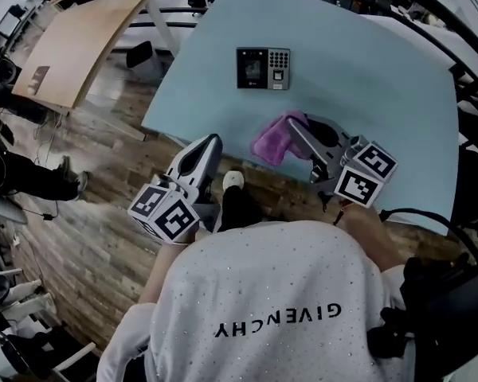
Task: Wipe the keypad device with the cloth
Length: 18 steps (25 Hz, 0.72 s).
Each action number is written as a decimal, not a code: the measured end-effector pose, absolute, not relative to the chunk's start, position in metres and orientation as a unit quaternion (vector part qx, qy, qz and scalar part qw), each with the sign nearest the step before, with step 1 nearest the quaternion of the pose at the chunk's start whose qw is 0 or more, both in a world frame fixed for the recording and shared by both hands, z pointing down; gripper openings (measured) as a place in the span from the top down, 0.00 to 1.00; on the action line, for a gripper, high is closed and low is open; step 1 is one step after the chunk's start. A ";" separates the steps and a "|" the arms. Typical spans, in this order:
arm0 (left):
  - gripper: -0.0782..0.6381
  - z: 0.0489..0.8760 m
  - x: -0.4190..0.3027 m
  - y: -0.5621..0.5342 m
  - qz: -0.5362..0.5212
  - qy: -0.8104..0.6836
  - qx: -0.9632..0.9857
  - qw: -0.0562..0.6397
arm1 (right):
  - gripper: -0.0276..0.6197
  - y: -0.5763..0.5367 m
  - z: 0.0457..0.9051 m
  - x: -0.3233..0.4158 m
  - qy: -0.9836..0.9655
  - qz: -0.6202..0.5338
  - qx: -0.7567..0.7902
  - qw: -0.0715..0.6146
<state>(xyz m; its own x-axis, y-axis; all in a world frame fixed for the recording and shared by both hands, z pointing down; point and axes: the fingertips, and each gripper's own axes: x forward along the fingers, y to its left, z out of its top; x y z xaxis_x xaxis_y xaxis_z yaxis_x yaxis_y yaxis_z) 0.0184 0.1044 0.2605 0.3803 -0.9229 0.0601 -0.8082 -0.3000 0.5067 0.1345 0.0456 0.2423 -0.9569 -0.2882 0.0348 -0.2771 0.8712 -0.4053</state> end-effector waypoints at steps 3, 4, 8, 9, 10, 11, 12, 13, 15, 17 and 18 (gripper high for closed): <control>0.89 0.263 0.005 0.071 -0.117 -0.526 0.808 0.237 | 0.94 0.018 0.242 0.120 0.965 -0.208 -0.160 0.027; 0.89 0.265 0.001 0.060 -0.114 -0.522 0.811 0.240 | 0.94 0.009 0.243 0.114 0.964 -0.207 -0.163 0.029; 0.89 0.277 -0.017 0.013 -0.101 -0.502 0.820 0.255 | 0.94 -0.026 0.254 0.092 0.964 -0.208 -0.165 0.022; 0.89 0.280 -0.021 0.000 -0.098 -0.496 0.823 0.260 | 0.94 -0.035 0.257 0.085 0.964 -0.210 -0.164 0.017; 0.89 0.283 -0.025 -0.011 -0.094 -0.491 0.825 0.264 | 0.94 -0.042 0.261 0.078 0.964 -0.210 -0.163 0.011; 0.89 0.286 -0.028 -0.021 -0.090 -0.485 0.828 0.268 | 0.94 -0.049 0.265 0.071 0.964 -0.209 -0.163 0.002; 0.89 0.289 -0.031 -0.030 -0.086 -0.479 0.830 0.272 | 0.94 -0.055 0.269 0.064 0.964 -0.206 -0.167 -0.009; 0.89 0.291 -0.034 -0.038 -0.081 -0.472 0.833 0.276 | 0.94 -0.061 0.273 0.057 0.963 -0.203 -0.174 -0.021; 0.89 0.295 -0.039 -0.054 -0.073 -0.459 0.839 0.282 | 0.94 -0.076 0.284 0.044 0.960 -0.196 -0.195 -0.048; 0.89 0.302 -0.045 -0.074 -0.064 -0.449 0.847 0.278 | 0.94 -0.094 0.299 0.030 0.956 -0.186 -0.215 -0.074; 0.89 0.308 -0.047 -0.084 -0.060 -0.446 0.851 0.272 | 0.94 -0.105 0.307 0.025 0.955 -0.177 -0.224 -0.083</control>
